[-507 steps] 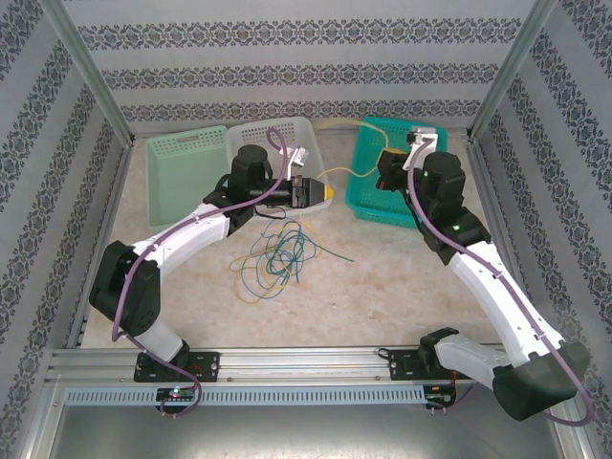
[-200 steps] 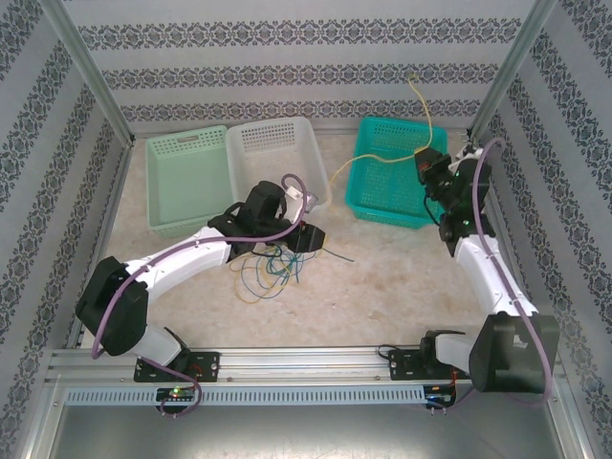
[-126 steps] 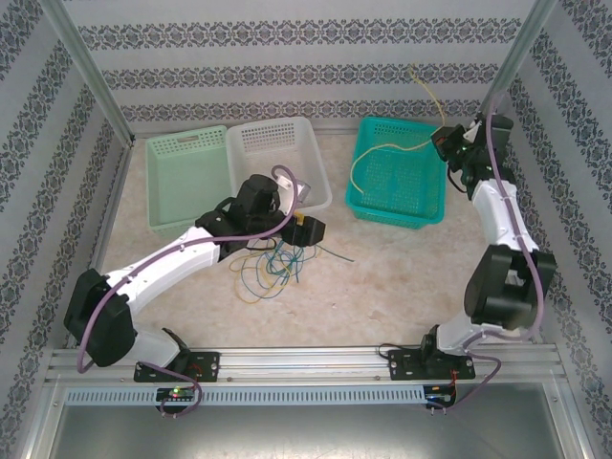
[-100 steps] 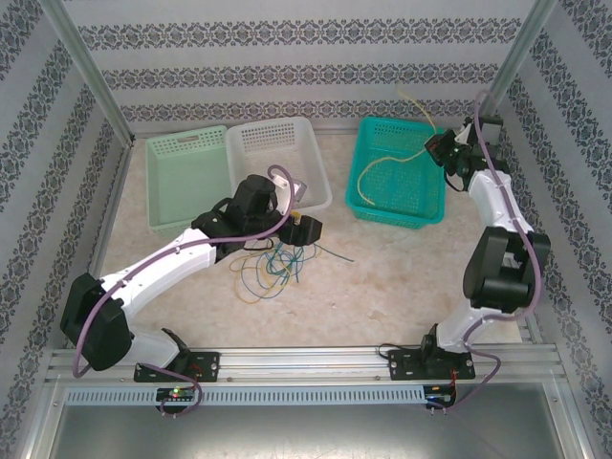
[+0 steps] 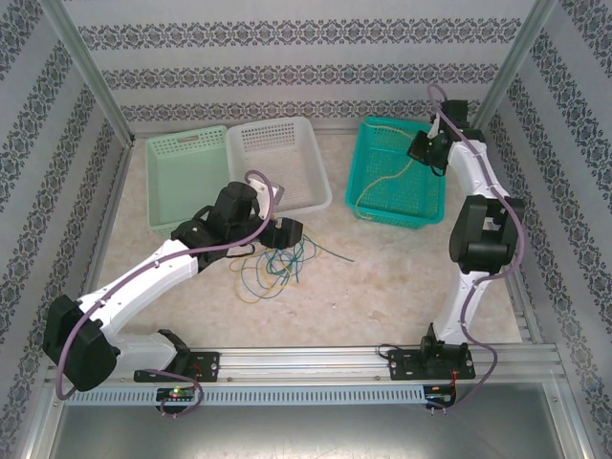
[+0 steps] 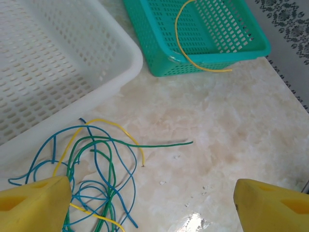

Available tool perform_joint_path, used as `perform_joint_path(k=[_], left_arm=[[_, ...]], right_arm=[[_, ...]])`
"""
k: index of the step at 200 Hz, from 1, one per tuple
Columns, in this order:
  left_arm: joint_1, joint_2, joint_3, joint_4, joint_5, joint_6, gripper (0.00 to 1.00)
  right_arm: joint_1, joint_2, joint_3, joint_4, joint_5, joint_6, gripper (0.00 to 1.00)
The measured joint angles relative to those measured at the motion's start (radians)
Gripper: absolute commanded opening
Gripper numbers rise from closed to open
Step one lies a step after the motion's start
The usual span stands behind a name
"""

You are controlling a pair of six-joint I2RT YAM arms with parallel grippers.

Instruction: Untangle the cables

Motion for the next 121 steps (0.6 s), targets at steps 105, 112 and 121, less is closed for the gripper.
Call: perform_joint_path(k=[105, 112, 121], left_arm=[[0.025, -0.046, -0.046, -0.036, -0.057, 0.000, 0.89], [0.026, -0.045, -0.046, -0.042, -0.067, 0.000, 0.89], [0.029, -0.040, -0.045, -0.050, -0.077, 0.000, 0.89]], right_arm=[[-0.026, 0.061, 0.032, -0.110, 0.086, -0.041, 0.70], [-0.018, 0.047, 0.024, -0.107, 0.083, -0.048, 0.71], [-0.003, 0.022, 0.016, -0.103, 0.080, -0.056, 0.72]])
